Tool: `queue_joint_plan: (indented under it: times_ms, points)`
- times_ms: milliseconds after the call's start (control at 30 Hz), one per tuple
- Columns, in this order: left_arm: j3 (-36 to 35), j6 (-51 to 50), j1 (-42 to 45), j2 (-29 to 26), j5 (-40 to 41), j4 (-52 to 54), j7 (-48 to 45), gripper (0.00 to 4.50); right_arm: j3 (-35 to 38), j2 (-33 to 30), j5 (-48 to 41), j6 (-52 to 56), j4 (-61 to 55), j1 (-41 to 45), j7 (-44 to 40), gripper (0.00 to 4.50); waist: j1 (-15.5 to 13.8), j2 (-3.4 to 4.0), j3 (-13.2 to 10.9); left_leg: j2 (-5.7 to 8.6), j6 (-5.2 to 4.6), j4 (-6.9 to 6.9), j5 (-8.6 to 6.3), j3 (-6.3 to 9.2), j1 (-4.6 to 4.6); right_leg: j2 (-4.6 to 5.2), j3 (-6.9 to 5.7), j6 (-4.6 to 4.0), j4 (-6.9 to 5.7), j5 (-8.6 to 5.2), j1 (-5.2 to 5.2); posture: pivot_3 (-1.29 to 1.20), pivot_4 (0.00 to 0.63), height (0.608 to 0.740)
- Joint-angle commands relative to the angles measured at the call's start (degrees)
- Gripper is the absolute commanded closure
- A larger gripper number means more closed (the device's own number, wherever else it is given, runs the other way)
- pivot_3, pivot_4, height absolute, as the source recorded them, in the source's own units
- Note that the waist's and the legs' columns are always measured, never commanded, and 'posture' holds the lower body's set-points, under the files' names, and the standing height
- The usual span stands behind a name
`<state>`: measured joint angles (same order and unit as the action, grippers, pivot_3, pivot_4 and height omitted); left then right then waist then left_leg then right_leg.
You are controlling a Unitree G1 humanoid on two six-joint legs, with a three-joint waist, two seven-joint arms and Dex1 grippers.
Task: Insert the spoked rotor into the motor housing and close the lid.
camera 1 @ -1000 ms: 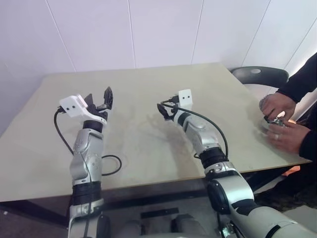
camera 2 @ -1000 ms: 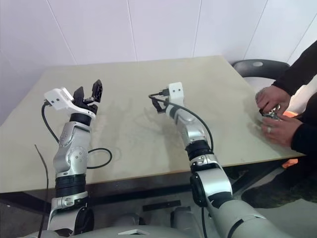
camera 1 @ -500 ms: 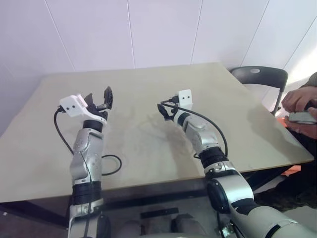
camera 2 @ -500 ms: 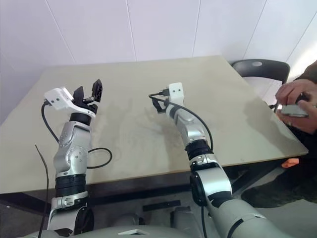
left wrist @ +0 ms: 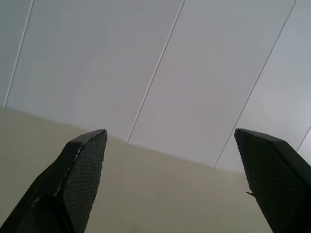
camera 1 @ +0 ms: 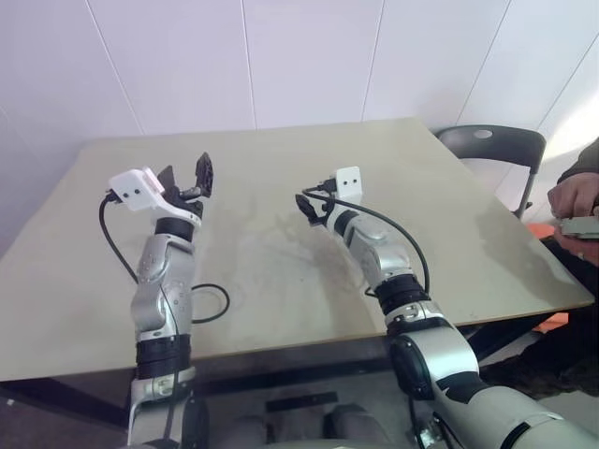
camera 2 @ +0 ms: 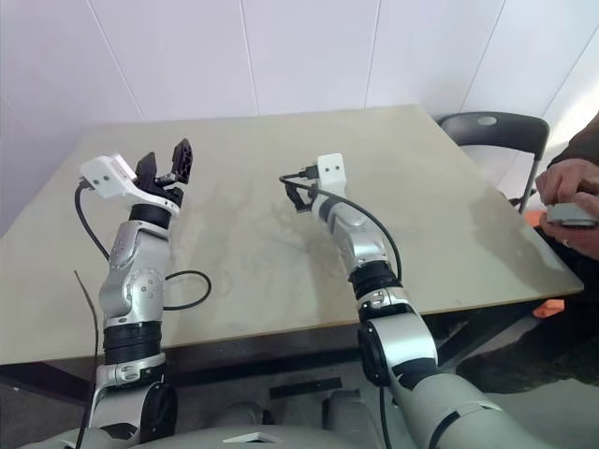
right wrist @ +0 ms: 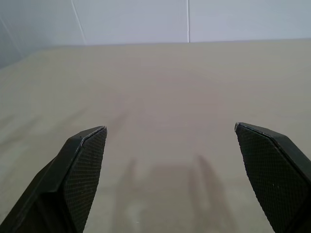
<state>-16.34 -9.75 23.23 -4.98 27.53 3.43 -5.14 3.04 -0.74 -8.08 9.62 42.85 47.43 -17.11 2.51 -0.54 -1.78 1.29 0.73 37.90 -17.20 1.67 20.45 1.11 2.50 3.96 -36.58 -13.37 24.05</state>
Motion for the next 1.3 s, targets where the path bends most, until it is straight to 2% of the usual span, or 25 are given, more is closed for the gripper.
queue_joint_plan:
  times_ms: [33, 700, 1300]
  points:
    - [0.75, 0.26, 0.81, 0.06, -0.11, 1.68, -0.21, 0.04, 0.15, 0.44, -0.47, -0.44, -1.41, 2.08, -0.33, 0.06, 0.00, 0.00, 0.00, 0.00, 0.00, 0.00, 0.00, 0.00, 0.00, 0.00, 0.00, 0.00, 0.01, 0.00, 0.00, 0.00, 0.000, 0.740]
    - [0.73, -1.08, -1.03, -0.51, 0.00, 4.16, 0.15, 0.04, -0.76, 1.38, -0.10, -1.25, -0.98, 2.27, -1.42, 0.06, 0.01, 0.00, 0.00, -0.01, 0.00, -0.01, -0.01, 0.00, 0.00, 0.01, 0.00, 0.00, 0.03, 0.00, 0.00, 0.00, 0.000, 0.740]
    - [0.22, 1.17, 2.17, -0.67, -0.35, -0.54, -1.47, 0.04, 1.04, -0.15, -0.05, -4.15, 3.87, 5.33, 0.14, 0.06, 0.04, 0.00, 0.00, -0.01, -0.01, -0.07, -0.01, 0.00, 0.00, 0.00, 0.00, 0.00, 0.08, 0.00, 0.00, 0.00, 0.000, 0.740]
